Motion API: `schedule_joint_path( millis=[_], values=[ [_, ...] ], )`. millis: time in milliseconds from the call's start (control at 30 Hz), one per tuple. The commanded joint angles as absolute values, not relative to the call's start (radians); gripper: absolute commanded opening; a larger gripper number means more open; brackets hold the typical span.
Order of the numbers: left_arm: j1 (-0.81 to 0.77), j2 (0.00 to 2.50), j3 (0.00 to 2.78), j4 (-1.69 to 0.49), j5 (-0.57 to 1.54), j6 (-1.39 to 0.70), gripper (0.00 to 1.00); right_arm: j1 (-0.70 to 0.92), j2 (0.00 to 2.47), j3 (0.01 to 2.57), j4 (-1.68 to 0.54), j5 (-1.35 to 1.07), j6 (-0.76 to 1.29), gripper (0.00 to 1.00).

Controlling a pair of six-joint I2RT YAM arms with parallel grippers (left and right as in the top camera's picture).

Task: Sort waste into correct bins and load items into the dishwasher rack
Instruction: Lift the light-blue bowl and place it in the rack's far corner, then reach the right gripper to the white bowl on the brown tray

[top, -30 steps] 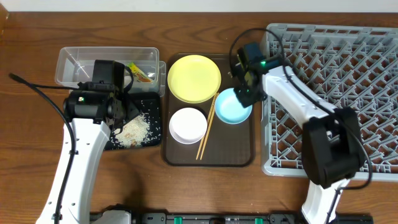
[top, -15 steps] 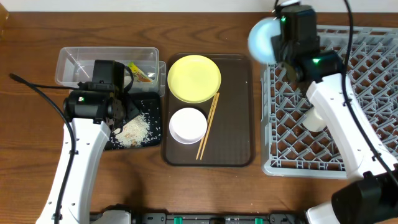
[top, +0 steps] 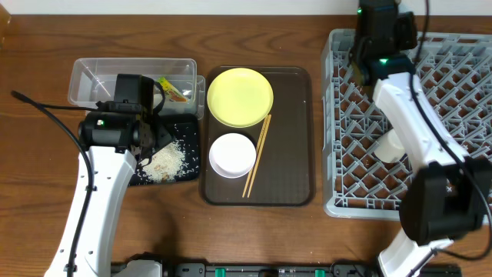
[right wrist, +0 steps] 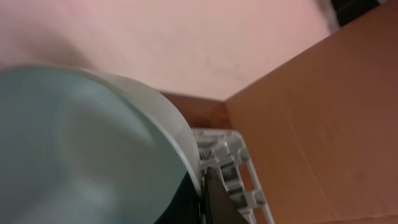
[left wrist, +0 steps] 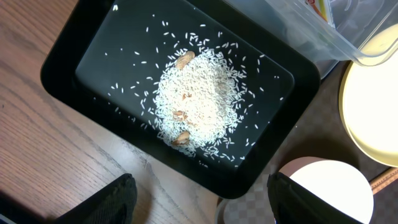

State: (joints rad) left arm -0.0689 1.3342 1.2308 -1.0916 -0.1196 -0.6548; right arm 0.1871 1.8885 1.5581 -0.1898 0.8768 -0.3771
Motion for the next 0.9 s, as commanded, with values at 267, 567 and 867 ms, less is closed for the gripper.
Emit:
schedule_joint_path(
  millis=[267, 567, 867],
  values=[
    [-0.066, 1.341, 1.234, -1.092, -0.139, -0.661, 0.7, 0.229, 2.039, 1.561, -0.191, 1.021, -0.4, 0.01],
    [-0.066, 1.341, 1.234, -1.091, -0.139, -0.661, 0.7, 0.27, 2.049, 1.557, -0.297, 1.02, -0.299, 0.01],
    [-0.066, 1.341, 1.234, -1.09, -0.139, -0.661, 0.7, 0.289, 2.02, 1.557, -0.633, 0.846, 0.116, 0.02]
  ],
)
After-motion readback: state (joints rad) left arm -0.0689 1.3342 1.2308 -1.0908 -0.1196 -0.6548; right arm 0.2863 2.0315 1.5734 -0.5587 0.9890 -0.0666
